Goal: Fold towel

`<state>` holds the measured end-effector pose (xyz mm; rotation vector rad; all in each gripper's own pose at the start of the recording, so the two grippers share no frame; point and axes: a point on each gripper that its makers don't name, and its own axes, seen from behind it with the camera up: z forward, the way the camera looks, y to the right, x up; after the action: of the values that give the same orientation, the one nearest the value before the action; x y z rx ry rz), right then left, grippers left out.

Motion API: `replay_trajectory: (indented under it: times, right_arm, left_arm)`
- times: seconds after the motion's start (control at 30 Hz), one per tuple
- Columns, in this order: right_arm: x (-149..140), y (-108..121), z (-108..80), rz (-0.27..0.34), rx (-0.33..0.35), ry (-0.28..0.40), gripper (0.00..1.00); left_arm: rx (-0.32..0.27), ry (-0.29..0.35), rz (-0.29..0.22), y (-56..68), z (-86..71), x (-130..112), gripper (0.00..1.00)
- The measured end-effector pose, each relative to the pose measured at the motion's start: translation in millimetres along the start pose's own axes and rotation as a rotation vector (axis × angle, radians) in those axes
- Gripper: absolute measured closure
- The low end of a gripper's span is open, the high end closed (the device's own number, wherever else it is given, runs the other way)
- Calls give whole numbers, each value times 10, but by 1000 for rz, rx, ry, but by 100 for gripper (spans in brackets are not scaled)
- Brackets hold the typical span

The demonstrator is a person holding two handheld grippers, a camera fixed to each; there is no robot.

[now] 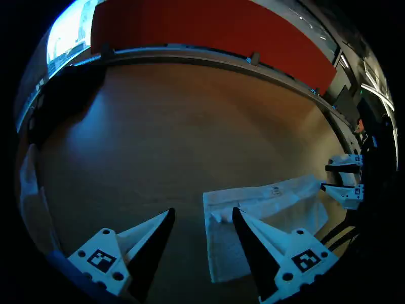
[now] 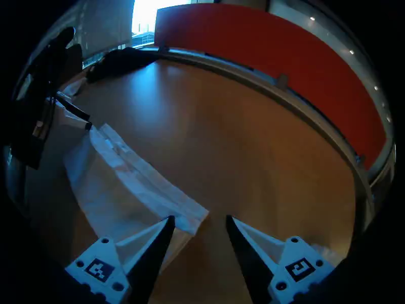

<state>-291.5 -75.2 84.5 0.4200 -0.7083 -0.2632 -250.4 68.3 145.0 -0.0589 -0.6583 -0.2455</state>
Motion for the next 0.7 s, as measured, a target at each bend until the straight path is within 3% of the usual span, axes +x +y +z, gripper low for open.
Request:
replay_trajectory:
  times: [0.1, 0.3, 0.7]
  right_arm:
    - [40, 33, -4, 5, -6, 9, 17]
    - [54, 66, -36, 7, -13, 19, 17]
    - [-86, -60, -187, 18, -7, 23, 16]
  left_arm:
    - [6, 17, 5, -11, -33, 65, 11]
    - [12, 35, 2, -38, -112, 102, 11]
    - [13, 27, -27, -62, -296, -130, 11]
